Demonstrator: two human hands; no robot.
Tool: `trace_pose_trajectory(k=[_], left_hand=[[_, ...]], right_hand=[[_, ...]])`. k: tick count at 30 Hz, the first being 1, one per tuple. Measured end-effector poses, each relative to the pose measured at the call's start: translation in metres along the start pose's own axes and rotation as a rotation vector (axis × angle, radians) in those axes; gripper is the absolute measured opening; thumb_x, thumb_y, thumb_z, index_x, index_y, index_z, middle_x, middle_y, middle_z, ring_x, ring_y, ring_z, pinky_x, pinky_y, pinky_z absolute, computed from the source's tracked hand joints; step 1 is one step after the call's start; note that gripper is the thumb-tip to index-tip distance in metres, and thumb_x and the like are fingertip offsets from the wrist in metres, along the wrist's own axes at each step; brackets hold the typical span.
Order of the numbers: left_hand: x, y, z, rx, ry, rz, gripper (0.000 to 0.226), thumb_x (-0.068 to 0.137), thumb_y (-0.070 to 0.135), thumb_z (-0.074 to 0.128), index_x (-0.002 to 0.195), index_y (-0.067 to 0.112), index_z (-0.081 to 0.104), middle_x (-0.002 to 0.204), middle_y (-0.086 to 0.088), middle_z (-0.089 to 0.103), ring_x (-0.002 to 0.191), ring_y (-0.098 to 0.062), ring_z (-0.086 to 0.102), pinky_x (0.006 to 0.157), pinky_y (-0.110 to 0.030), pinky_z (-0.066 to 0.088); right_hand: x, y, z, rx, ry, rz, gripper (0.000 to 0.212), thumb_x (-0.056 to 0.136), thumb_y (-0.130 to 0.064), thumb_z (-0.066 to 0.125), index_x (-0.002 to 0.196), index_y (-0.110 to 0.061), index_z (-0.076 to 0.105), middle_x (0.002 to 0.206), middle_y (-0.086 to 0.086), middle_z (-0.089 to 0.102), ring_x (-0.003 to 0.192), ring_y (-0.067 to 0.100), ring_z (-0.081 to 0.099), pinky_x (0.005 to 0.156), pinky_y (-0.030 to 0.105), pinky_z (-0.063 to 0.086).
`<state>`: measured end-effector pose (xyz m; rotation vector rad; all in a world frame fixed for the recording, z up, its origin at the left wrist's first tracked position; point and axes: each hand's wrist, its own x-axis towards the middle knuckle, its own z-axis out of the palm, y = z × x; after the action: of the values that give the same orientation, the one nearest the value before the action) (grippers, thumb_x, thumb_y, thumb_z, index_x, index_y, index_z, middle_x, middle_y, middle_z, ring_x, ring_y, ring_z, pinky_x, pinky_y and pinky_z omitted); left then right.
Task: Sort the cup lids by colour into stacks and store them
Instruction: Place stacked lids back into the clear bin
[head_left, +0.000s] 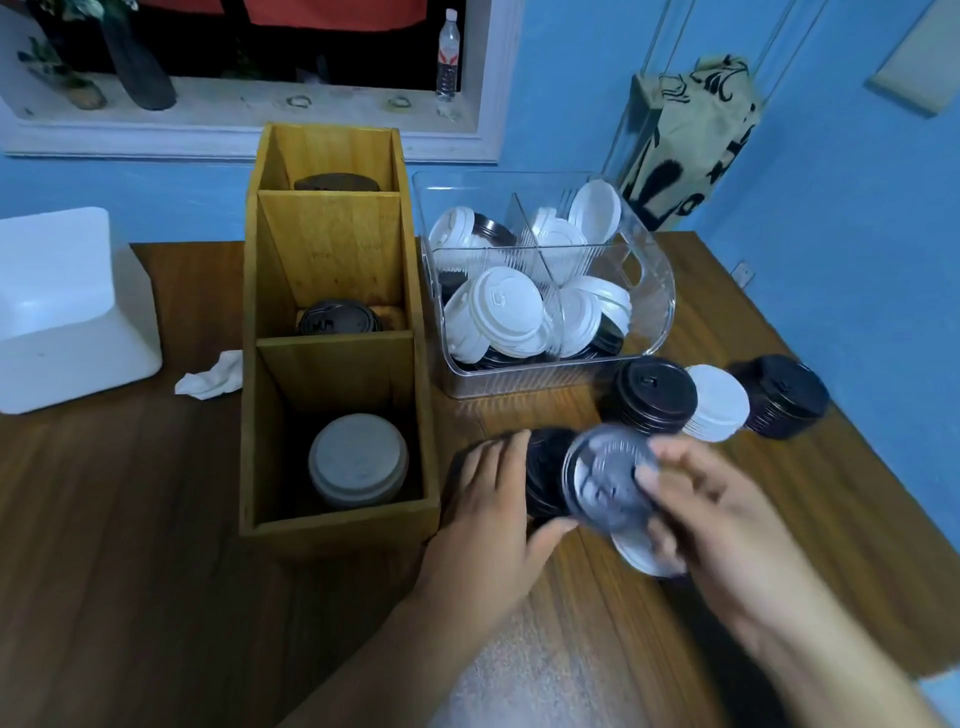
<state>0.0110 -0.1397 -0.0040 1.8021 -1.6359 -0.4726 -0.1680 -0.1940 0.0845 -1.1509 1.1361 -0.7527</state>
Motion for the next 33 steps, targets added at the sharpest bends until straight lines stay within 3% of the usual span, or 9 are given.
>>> trace_pose_trajectory(k=[2,7,10,14,18,21,24,29,33], left_hand=[[0.001,-0.001,0.001,-0.001,0.005,-0.003,0.084,0.089,0.034,0.07,0.158,0.021,0.023,0.153,0.006,0.033,0.147,-0.01,0.021,0.123,-0.035,0.027],[0.001,0.0,0.001,-0.015,0.028,-0.014,0.083,0.09,0.054,0.066,0.156,0.021,0.026,0.149,0.007,0.037,0.144,-0.011,0.024,0.118,-0.031,0.028],[0.0,0.001,0.0,-0.011,0.009,-0.003,0.084,0.091,0.055,0.064,0.157,0.022,0.023,0.151,0.008,0.034,0.145,-0.009,0.022,0.116,-0.03,0.029],[0.0,0.001,0.001,-0.011,-0.005,-0.01,0.085,0.091,0.055,0.064,0.157,0.021,0.022,0.151,0.007,0.035,0.145,-0.01,0.023,0.116,-0.032,0.031],[0.0,0.001,0.001,-0.005,0.003,-0.01,0.085,0.09,0.055,0.065,0.156,0.02,0.024,0.15,0.005,0.038,0.144,-0.013,0.025,0.117,-0.036,0.033],[0.0,0.001,0.001,-0.002,0.007,-0.01,0.085,0.09,0.054,0.065,0.156,0.019,0.025,0.15,0.005,0.039,0.143,-0.013,0.027,0.116,-0.037,0.034],[-0.001,0.002,0.002,-0.012,0.017,-0.007,0.084,0.09,0.052,0.067,0.155,0.019,0.027,0.148,0.005,0.04,0.142,-0.013,0.027,0.115,-0.035,0.034],[0.001,0.001,0.002,-0.013,0.021,-0.01,0.082,0.09,0.037,0.072,0.155,0.023,0.025,0.149,0.007,0.039,0.145,-0.011,0.024,0.118,-0.037,0.032],[0.0,0.0,0.001,-0.029,0.019,-0.007,0.084,0.089,0.039,0.072,0.156,0.022,0.023,0.15,0.005,0.038,0.145,-0.012,0.025,0.117,-0.039,0.035]], right_hand=[[-0.026,0.033,-0.005,-0.019,0.002,0.076,0.038,0.076,-0.025,0.081,0.104,-0.004,0.064,0.056,0.021,0.046,0.043,0.019,0.035,0.039,0.02,0.027],[-0.057,0.065,-0.007,-0.318,0.057,0.101,0.024,0.087,-0.024,0.074,0.091,-0.007,0.058,0.054,0.011,0.061,0.038,0.025,0.053,0.041,0.024,0.038],[-0.061,0.067,-0.01,-0.817,0.079,-0.012,0.039,0.082,-0.058,0.07,0.077,-0.021,0.057,0.061,-0.008,0.067,0.052,0.011,0.058,0.056,0.028,0.046],[-0.061,0.065,-0.016,-1.304,0.138,-0.109,0.062,0.076,-0.088,0.033,0.076,-0.028,0.047,0.064,-0.01,0.061,0.065,0.011,0.059,0.063,0.029,0.046],[-0.065,0.068,-0.015,-1.219,0.121,-0.396,0.048,0.081,-0.08,0.048,0.103,-0.038,0.053,0.096,-0.021,0.054,0.086,0.006,0.058,0.066,0.029,0.05],[-0.065,0.072,0.001,-1.327,0.05,-0.45,0.064,0.08,-0.081,0.053,0.126,-0.037,0.053,0.121,-0.023,0.053,0.106,0.006,0.052,0.068,0.022,0.051],[-0.062,0.075,0.004,-1.319,0.035,-0.462,0.063,0.076,-0.078,0.059,0.127,-0.04,0.053,0.117,-0.027,0.057,0.107,0.004,0.054,0.071,0.018,0.048],[-0.048,0.045,-0.015,-0.897,-0.028,-0.446,0.065,0.071,-0.065,0.074,0.129,-0.046,0.054,0.121,-0.037,0.052,0.115,-0.003,0.051,0.093,0.006,0.034],[-0.001,0.023,-0.007,-0.914,-0.047,-0.508,0.072,0.078,-0.055,0.077,0.142,-0.034,0.051,0.129,-0.023,0.053,0.121,0.001,0.049,0.103,0.019,0.038]])
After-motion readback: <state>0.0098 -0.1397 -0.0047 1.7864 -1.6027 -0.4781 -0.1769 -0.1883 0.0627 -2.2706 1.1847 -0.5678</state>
